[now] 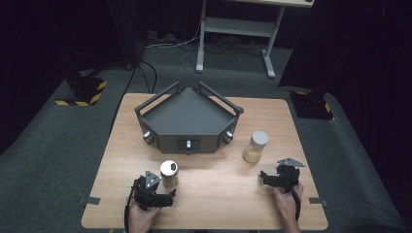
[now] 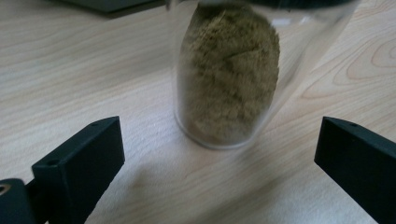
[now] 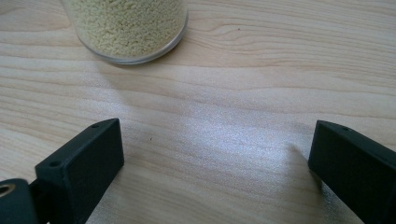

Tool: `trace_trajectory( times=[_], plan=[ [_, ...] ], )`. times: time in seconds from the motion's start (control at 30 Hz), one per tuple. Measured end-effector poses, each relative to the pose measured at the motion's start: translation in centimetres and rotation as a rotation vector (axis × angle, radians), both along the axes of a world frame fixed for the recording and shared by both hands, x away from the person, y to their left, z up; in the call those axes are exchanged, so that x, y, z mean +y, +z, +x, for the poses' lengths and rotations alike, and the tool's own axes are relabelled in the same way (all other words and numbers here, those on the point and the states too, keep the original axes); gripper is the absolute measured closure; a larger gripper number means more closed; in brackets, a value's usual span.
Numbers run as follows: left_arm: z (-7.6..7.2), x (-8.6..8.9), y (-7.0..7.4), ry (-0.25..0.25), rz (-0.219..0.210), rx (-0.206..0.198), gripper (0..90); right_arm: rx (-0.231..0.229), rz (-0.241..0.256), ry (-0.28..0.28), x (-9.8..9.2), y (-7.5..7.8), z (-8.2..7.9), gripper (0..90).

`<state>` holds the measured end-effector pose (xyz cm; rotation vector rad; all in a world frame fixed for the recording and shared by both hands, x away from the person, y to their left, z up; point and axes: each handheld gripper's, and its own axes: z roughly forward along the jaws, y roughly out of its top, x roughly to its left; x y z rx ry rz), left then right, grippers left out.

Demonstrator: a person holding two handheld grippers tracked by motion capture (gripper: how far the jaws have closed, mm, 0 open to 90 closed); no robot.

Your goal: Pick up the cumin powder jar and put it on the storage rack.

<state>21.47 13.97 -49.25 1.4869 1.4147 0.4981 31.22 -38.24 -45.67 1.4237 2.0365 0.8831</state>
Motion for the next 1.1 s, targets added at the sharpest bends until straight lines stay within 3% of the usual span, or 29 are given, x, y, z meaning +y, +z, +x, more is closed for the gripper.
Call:
trace_trajectory(
  times=[0.47, 0.73, 1.1],
  plan=[
    [1.7, -1.3, 0.4, -0.016, 0.005, -0.007, 3.4, 0.000, 0.000, 0.000, 0.0, 0.0, 0.0, 2.5],
    [2.7, -2.1, 0.8, -0.025, 0.037, 0.005, 5.7, 0.000, 0.001, 0.001, 0.0, 0.0, 0.0, 2.7],
    [3.2, -3.0, 0.8, -0.001, 0.055, 0.006, 11.9, 0.000, 0.001, 0.002, 0.0, 0.0, 0.0, 3.0]
  ],
)
